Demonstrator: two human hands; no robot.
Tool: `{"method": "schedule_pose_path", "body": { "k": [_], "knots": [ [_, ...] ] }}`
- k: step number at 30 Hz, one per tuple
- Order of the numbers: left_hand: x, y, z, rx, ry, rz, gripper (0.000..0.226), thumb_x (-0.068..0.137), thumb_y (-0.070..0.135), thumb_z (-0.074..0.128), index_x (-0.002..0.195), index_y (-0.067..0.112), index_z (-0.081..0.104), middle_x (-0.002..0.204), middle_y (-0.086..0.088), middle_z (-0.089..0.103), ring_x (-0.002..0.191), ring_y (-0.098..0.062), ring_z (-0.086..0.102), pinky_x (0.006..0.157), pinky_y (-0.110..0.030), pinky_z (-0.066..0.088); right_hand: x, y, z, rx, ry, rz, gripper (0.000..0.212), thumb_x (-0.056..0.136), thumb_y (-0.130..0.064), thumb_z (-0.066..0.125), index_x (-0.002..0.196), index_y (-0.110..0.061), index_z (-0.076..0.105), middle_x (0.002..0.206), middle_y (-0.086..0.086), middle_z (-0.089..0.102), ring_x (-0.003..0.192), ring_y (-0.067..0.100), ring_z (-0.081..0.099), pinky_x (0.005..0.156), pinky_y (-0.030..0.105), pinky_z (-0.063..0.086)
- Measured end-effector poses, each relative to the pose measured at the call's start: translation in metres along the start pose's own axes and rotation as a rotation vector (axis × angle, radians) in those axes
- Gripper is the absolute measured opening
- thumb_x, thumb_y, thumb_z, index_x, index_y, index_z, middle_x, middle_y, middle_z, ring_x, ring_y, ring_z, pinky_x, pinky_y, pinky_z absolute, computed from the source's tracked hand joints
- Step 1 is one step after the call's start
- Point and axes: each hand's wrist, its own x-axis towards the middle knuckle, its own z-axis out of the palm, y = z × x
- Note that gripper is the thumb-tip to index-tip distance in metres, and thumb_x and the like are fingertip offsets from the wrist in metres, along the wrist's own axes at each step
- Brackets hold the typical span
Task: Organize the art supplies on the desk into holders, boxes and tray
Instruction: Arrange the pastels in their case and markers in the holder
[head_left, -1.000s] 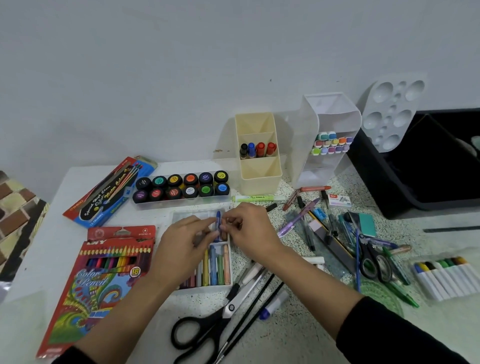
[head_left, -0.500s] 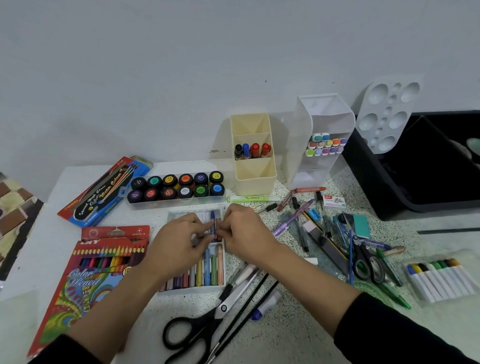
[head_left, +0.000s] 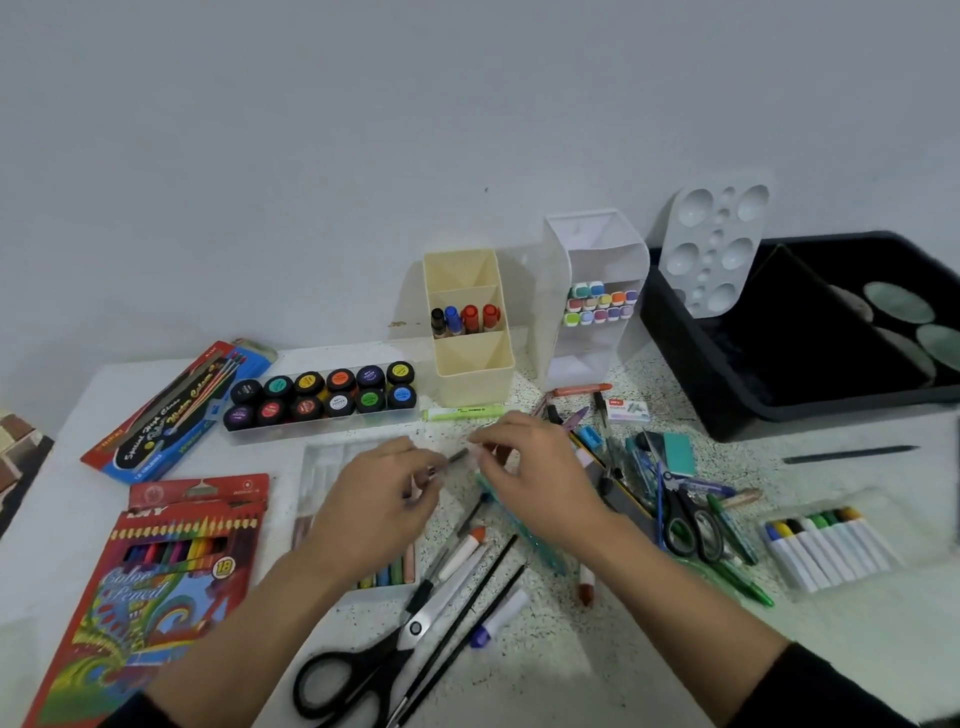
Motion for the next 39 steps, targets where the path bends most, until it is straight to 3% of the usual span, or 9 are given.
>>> {"method": "schedule_pose_path", "body": {
  "k": [6, 10, 15, 20, 24, 28, 32, 35, 39],
  "knots": [
    [0.033, 0.075, 0.035, -0.144, -0.056, 0.178, 0.010, 0.095, 0.024, 0.066, 0.103, 0.026, 0.073, 0.078, 0.025, 0.049, 0.077, 0.009, 0.049, 0.065, -0.013, 0.032, -0.050, 0.047, -0.066, -0.095, 0.189, 0.108, 0.014, 0.091, -0.015, 0.069, 0.102, -0.022, 0.077, 0.089, -0.013, 0.067, 0.078, -0.007, 0.055, 0.071, 0.007, 0.039],
    [0.059, 0.125, 0.070, -0.133, -0.120, 0.308, 0.019, 0.099, 0.031, 0.060, 0.112, 0.024, 0.071, 0.094, 0.016, 0.054, 0.094, 0.001, 0.047, 0.082, -0.024, 0.041, -0.084, 0.083, -0.105, -0.208, 0.256, 0.241, 0.005, 0.088, -0.017, 0.071, 0.087, -0.022, 0.072, 0.079, -0.009, 0.067, 0.065, 0.002, 0.054, 0.063, 0.024, 0.045],
    [0.089, 0.171, 0.115, 0.012, -0.220, 0.378, 0.032, 0.100, 0.038, 0.055, 0.126, 0.025, 0.067, 0.106, 0.006, 0.052, 0.105, -0.014, 0.046, 0.094, -0.037, 0.044, -0.119, 0.117, -0.140, -0.309, 0.144, 0.438, 0.006, 0.081, -0.028, 0.068, 0.079, -0.022, 0.068, 0.071, -0.006, 0.067, 0.066, 0.013, 0.060, 0.063, 0.034, 0.051],
    [0.110, 0.196, 0.138, 0.248, -0.353, 0.388, 0.027, 0.099, 0.040, 0.051, 0.118, 0.033, 0.069, 0.106, 0.002, 0.041, 0.112, -0.021, 0.038, 0.091, -0.041, 0.033, -0.133, 0.131, -0.142, -0.359, 0.057, 0.400, 0.021, 0.078, -0.040, 0.064, 0.075, -0.019, 0.065, 0.069, 0.000, 0.068, 0.064, 0.021, 0.062, 0.058, 0.037, 0.050],
    [0.117, 0.208, 0.144, 0.270, -0.406, 0.374, 0.024, 0.095, 0.033, 0.058, 0.114, 0.035, 0.073, 0.104, 0.004, 0.035, 0.116, -0.021, 0.037, 0.096, -0.042, 0.029, -0.132, 0.140, -0.137, -0.369, 0.047, 0.369, 0.015, 0.079, -0.030, 0.068, 0.070, -0.018, 0.064, 0.063, 0.000, 0.065, 0.058, 0.021, 0.059, 0.054, 0.039, 0.051],
    [0.122, 0.210, 0.145, 0.243, -0.388, 0.359, 0.017, 0.089, 0.037, 0.070, 0.106, 0.034, 0.074, 0.104, 0.009, 0.035, 0.118, -0.017, 0.039, 0.103, -0.044, 0.028, -0.129, 0.148, -0.140, -0.213, 0.087, 0.426, 0.013, 0.078, -0.020, 0.068, 0.067, -0.017, 0.064, 0.059, -0.002, 0.063, 0.056, 0.016, 0.060, 0.053, 0.035, 0.051],
    [0.117, 0.207, 0.148, 0.193, -0.342, 0.376, 0.013, 0.094, 0.038, 0.066, 0.105, 0.031, 0.068, 0.104, 0.011, 0.041, 0.114, -0.014, 0.044, 0.097, -0.039, 0.028, -0.123, 0.145, -0.146, 0.011, 0.216, 0.516, 0.004, 0.082, -0.013, 0.072, 0.081, -0.017, 0.072, 0.066, -0.006, 0.067, 0.061, 0.010, 0.063, 0.056, 0.022, 0.051],
    [0.114, 0.202, 0.144, -0.004, -0.258, 0.330, 0.010, 0.096, 0.033, 0.064, 0.103, 0.027, 0.067, 0.103, 0.012, 0.050, 0.101, -0.009, 0.047, 0.094, -0.036, 0.035, -0.117, 0.141, -0.146, 0.140, 0.306, 0.512, 0.012, 0.086, -0.013, 0.074, 0.093, -0.020, 0.068, 0.077, -0.005, 0.067, 0.063, 0.008, 0.063, 0.054, 0.012, 0.046],
    [0.111, 0.193, 0.114, -0.087, -0.181, 0.285, 0.009, 0.096, 0.028, 0.067, 0.100, 0.020, 0.068, 0.084, 0.018, 0.052, 0.079, 0.004, 0.046, 0.069, -0.013, 0.033, -0.103, 0.127, -0.140, 0.299, 0.307, 0.409, 0.026, 0.090, -0.016, 0.073, 0.106, -0.032, 0.061, 0.081, -0.005, 0.066, 0.059, 0.008, 0.062, 0.053, 0.023, 0.049]
  ]
}}
